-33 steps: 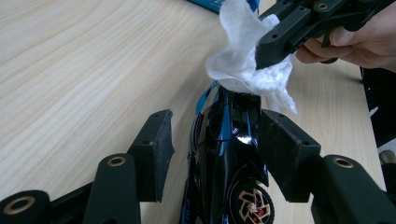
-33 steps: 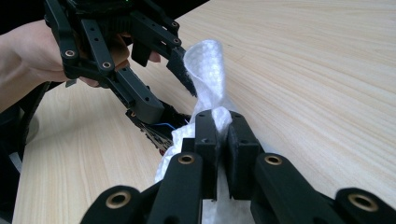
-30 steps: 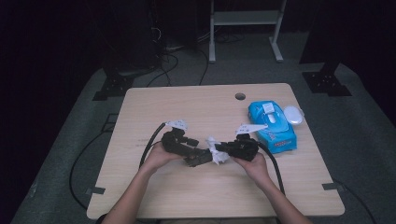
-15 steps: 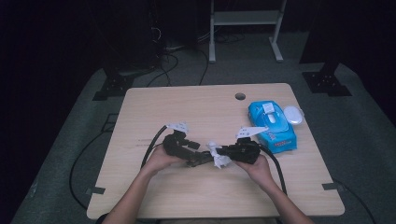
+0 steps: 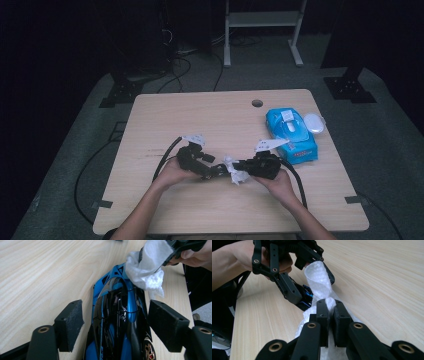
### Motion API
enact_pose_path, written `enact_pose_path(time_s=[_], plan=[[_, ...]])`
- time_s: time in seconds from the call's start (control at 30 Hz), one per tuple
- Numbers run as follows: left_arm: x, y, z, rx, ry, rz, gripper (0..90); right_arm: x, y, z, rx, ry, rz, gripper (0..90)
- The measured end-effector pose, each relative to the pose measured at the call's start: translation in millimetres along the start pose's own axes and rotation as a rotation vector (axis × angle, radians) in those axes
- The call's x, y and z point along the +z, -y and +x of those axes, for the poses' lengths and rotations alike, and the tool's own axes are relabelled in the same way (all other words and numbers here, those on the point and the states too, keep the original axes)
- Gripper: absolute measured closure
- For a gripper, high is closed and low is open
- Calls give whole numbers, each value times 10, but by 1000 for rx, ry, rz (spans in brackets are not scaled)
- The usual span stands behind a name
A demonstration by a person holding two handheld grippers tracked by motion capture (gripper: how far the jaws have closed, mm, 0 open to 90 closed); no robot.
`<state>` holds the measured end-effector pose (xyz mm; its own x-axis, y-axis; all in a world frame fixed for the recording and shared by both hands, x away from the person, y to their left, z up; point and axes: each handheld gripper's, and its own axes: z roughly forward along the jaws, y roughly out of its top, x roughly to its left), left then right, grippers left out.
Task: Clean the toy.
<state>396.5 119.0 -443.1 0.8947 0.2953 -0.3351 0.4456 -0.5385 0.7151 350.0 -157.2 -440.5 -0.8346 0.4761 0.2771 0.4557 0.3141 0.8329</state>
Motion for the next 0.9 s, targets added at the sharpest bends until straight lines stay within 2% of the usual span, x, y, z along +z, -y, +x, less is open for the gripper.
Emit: enact_pose_path(time_s=[0.1,0.23,0.43,0.6,0.77,0.9], plan=[[28,7,-2,-10,10,10,257,-9,11,9,0,-4,9,839],[63,4,-22,6,12,32,247,-25,34,37,-8,-2,21,839],[137,14,-95,44,-5,67,224,-47,91,65,-14,-9,43,839],[213,32,-136,52,-13,101,217,-49,139,104,-27,-1,72,839],[300,57,-205,95,-52,155,224,-26,204,119,-29,2,106,839],[398,85,-288,159,-112,204,231,13,258,109,-30,11,144,838]])
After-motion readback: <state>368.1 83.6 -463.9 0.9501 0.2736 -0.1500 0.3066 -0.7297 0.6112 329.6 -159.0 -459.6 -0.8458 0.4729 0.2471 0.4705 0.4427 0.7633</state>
